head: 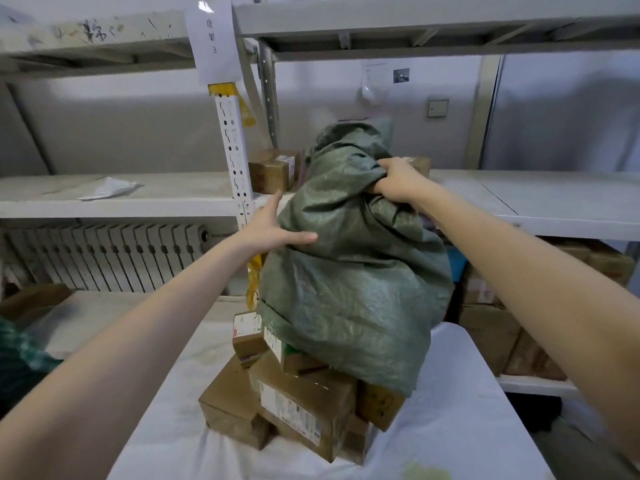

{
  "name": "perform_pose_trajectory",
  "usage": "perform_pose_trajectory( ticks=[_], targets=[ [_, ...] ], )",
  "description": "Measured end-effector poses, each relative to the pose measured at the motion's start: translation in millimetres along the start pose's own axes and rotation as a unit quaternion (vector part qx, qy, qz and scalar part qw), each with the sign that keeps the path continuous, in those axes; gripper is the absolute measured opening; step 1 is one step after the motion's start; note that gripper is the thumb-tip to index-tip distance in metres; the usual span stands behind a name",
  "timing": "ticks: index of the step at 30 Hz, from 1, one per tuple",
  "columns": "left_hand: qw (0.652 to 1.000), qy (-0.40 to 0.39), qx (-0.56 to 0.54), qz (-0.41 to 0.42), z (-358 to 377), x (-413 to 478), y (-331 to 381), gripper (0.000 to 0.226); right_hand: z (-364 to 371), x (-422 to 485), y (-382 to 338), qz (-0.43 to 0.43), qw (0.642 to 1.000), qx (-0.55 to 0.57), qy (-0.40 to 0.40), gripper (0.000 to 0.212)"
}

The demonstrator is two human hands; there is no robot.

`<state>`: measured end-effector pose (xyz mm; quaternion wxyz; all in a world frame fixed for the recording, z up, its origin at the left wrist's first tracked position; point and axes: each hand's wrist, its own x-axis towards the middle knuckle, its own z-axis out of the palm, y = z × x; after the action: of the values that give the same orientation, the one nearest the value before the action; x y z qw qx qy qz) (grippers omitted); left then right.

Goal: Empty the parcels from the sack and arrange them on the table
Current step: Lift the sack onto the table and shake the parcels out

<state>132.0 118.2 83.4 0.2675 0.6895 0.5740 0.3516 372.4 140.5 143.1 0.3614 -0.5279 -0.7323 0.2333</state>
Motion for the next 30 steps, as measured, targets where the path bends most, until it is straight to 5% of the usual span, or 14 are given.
perform_pose_trajectory(
  ticks=[5, 13, 19, 23, 26, 28, 30],
  targets=[
    [0.989, 0.020, 0.082, 0.118, 4.5, -0.6, 18.4, 0.140, 2.0, -14.6, -14.1, -0.042, 0.994, -0.076, -0.062, 0.032],
    [0.963, 0.117, 0.134, 0.201, 17.6, 7.4, 40.2, 0.138, -8.0, -27.8, -5.8, 0.033, 0.984, 0.157, -0.074, 0.018],
    [0.969, 0.093, 0.135, 0.186, 34.3, 29.9, 60.2, 0.074, -12.9, -31.3, 21.9, 0.107, 0.971, 0.211, -0.034, 0.028],
    [0.979, 0.084, 0.127, 0.132, 43.0, 42.0, 65.1, 0.038, -8.8, -29.4, 27.0, 0.045, 0.993, 0.037, 0.106, 0.051],
    [0.987, 0.083, 0.114, 0.078, 52.7, 50.2, 58.9, 0.046, -13.9, -37.3, 22.4, -0.100, 0.914, -0.279, 0.276, 0.058],
    [0.991, 0.089, 0.095, 0.040, 57.9, 52.7, 50.7, 0.048, -12.2, -45.8, 18.4, -0.219, 0.852, -0.411, 0.241, 0.053],
    [0.995, 0.084, 0.057, 0.018, 60.5, 55.6, 43.2, 0.049, -2.1, -50.5, 22.0, -0.212, 0.841, -0.483, 0.118, 0.081]
  ],
)
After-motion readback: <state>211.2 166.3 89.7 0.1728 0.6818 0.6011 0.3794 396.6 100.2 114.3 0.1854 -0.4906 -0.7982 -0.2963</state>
